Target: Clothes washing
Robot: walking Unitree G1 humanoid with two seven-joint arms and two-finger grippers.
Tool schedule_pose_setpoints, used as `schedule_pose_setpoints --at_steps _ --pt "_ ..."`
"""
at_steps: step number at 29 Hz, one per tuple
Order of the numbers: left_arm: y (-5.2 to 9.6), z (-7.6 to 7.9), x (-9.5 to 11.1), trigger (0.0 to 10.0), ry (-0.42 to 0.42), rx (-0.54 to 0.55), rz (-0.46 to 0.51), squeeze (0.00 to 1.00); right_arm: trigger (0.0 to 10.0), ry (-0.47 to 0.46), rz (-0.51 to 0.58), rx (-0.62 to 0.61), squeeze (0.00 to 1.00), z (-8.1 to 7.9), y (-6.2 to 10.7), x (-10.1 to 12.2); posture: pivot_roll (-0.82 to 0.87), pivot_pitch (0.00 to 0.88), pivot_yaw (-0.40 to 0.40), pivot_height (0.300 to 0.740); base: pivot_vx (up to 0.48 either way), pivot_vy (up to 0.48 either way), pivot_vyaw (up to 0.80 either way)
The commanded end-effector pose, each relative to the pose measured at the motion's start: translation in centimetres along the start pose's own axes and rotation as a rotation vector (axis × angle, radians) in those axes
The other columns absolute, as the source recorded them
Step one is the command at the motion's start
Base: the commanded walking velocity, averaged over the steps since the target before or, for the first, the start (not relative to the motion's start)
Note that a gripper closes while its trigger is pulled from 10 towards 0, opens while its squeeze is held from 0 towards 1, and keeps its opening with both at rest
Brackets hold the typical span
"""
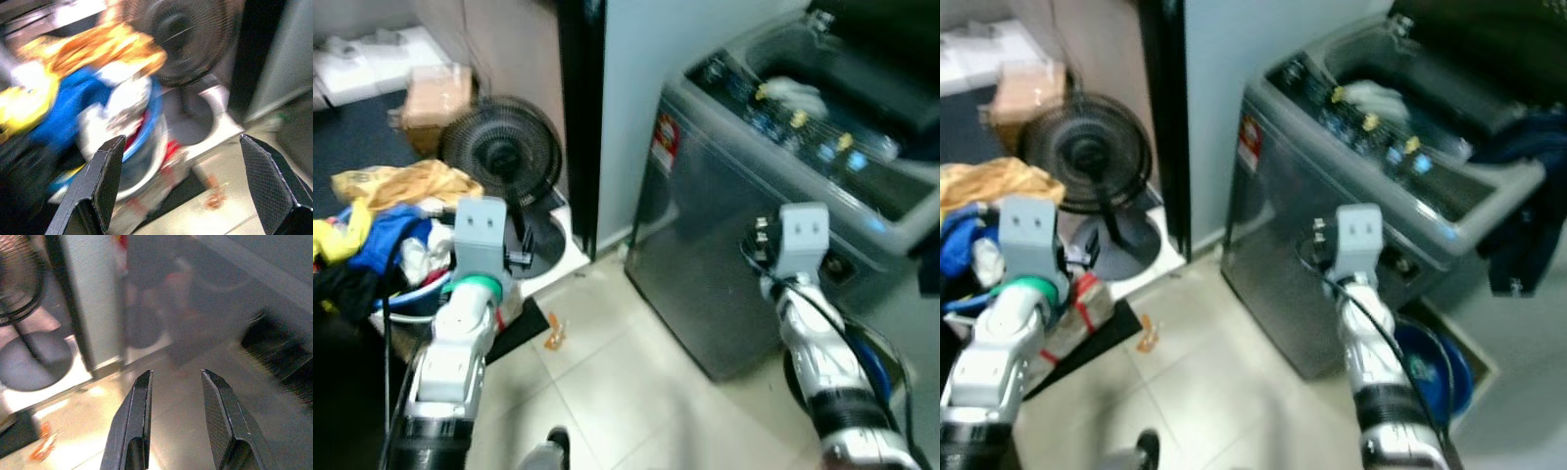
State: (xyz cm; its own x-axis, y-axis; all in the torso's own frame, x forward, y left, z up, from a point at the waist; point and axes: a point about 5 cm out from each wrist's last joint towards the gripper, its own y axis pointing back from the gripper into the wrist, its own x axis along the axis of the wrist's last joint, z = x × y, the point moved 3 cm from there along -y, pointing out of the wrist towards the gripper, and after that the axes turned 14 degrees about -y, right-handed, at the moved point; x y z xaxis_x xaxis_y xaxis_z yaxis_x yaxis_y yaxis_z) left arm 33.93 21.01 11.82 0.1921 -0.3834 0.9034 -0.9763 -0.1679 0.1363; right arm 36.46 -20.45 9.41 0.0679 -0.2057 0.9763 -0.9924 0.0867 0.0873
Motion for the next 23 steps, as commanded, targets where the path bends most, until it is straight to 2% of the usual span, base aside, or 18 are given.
schedule_pose_setpoints --at_steps 1,3,4,5,6,7,9,11,13,16,22,23 --pt "0.0 1.4 -2.0 10.0 0.027 -0.058 -0.033 0.0 10.0 -0.027 -0.064 -0.036 0.0 0.7 0.7 -2.2 0.04 0.033 -0.036 0.74 0.0 0.0 0.79" --pt "0.0 1.4 -2.0 10.0 0.027 -0.058 -0.033 0.0 10.0 -0.027 -0.064 -0.036 0.0 0.7 0.7 -2.2 0.04 0.033 -0.036 0.74 0.0 0.0 0.79" --pt "0.0 1.7 -3.3 10.0 0.025 -0.074 -0.058 0.0 10.0 -0.041 -0.074 -0.036 0.0 0.7 0.6 -2.6 0.03 0.031 -0.035 0.74 0.0 0.0 0.79" --pt "0.0 1.7 -3.3 10.0 0.025 -0.074 -0.058 0.0 10.0 -0.041 -0.074 -0.036 0.0 0.7 0.6 -2.6 0.03 0.031 -0.035 0.74 0.0 0.0 0.79" --pt "0.1 1.8 -4.7 10.0 0.022 -0.075 -0.094 0.0 10.0 -0.039 -0.092 -0.048 0.0 1.1 0.7 -3.0 0.03 0.026 -0.037 0.74 0.0 0.0 0.79" --pt "0.1 1.8 -4.7 10.0 0.022 -0.075 -0.094 0.0 10.0 -0.039 -0.092 -0.048 0.0 1.1 0.7 -3.0 0.03 0.026 -0.037 0.74 0.0 0.0 0.79" --pt "0.3 1.8 -7.5 10.0 0.026 -0.061 -0.179 0.0 10.0 -0.008 -0.157 -0.083 0.0 2.5 1.3 -4.9 0.02 0.023 -0.039 0.74 0.0 0.0 0.79" --pt "0.6 2.1 -9.0 10.0 0.037 -0.052 -0.234 0.0 10.0 -0.004 -0.208 -0.108 0.0 3.3 1.9 -6.4 0.02 0.024 -0.04 0.74 0.0 0.0 0.79" --pt "0.6 2.2 -9.4 10.0 0.04 -0.051 -0.244 0.0 10.0 -0.012 -0.217 -0.115 0.0 3.4 2.0 -6.7 0.02 0.024 -0.04 0.74 0.0 0.0 0.79" --pt "0.6 2.5 -9.5 10.0 0.042 -0.056 -0.247 0.0 10.0 -0.057 -0.214 -0.094 0.0 2.6 2.0 -6.9 0.02 0.023 -0.039 0.74 0.0 0.0 0.79" --pt "0.6 2.7 -9.7 10.0 0.051 -0.063 -0.251 0.0 10.0 -0.069 -0.22 -0.081 0.0 2.5 2.1 -7.1 0.02 0.023 -0.037 0.74 0.0 0.0 0.79" --pt "0.8 2.8 -10.4 10.0 0.055 -0.067 -0.273 0.0 10.0 -0.063 -0.254 -0.086 0.0 2.8 2.6 -7.9 0.02 0.02 -0.039 0.74 0.0 0.0 0.79"
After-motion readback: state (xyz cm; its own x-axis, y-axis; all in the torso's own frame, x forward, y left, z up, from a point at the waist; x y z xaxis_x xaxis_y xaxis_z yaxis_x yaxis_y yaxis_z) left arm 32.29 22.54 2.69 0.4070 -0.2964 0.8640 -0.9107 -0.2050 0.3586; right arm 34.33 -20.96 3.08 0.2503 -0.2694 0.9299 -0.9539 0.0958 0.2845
